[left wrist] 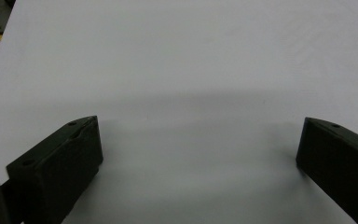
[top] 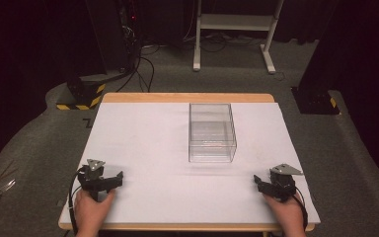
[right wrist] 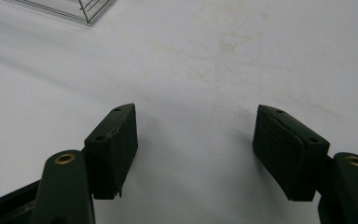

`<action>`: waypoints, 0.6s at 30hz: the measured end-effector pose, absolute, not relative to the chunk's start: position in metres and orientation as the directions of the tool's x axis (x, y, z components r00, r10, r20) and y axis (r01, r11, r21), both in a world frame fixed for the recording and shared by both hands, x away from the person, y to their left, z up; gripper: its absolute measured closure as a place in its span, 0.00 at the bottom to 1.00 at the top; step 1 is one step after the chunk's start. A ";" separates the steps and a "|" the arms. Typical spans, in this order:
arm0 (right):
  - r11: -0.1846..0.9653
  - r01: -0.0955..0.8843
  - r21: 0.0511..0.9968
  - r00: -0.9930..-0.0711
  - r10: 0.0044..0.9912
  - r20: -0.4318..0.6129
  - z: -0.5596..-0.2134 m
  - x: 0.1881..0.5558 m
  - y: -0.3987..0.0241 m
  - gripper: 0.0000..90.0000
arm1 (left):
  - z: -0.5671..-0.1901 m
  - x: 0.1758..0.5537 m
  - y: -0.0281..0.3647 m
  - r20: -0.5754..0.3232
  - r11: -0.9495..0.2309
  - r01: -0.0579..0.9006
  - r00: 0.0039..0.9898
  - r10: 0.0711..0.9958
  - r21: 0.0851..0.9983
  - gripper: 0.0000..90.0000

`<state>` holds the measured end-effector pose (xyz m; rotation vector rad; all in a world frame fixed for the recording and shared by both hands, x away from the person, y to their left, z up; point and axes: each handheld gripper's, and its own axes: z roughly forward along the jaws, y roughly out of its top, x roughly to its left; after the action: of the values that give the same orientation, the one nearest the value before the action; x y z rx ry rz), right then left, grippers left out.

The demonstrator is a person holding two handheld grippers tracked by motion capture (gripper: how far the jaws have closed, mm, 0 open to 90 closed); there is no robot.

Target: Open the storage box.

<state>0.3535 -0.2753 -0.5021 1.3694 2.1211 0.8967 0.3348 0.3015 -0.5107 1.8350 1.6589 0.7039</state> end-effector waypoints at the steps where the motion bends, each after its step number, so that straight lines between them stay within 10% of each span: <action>1: 0.292 0.617 0.730 -0.400 0.916 -0.029 -0.502 0.354 -0.275 0.34 | -0.511 0.335 0.302 0.012 -0.076 0.700 0.096 0.995 0.710 0.00; 18: 0.290 0.618 0.731 -0.399 0.917 -0.027 -0.502 0.354 -0.276 0.35 | -0.511 0.335 0.302 0.011 -0.075 0.700 0.096 0.995 0.710 0.00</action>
<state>0.3536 -0.2757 -0.5020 1.3717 2.1197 0.8993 0.3349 0.3016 -0.5106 1.8347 1.6594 0.7026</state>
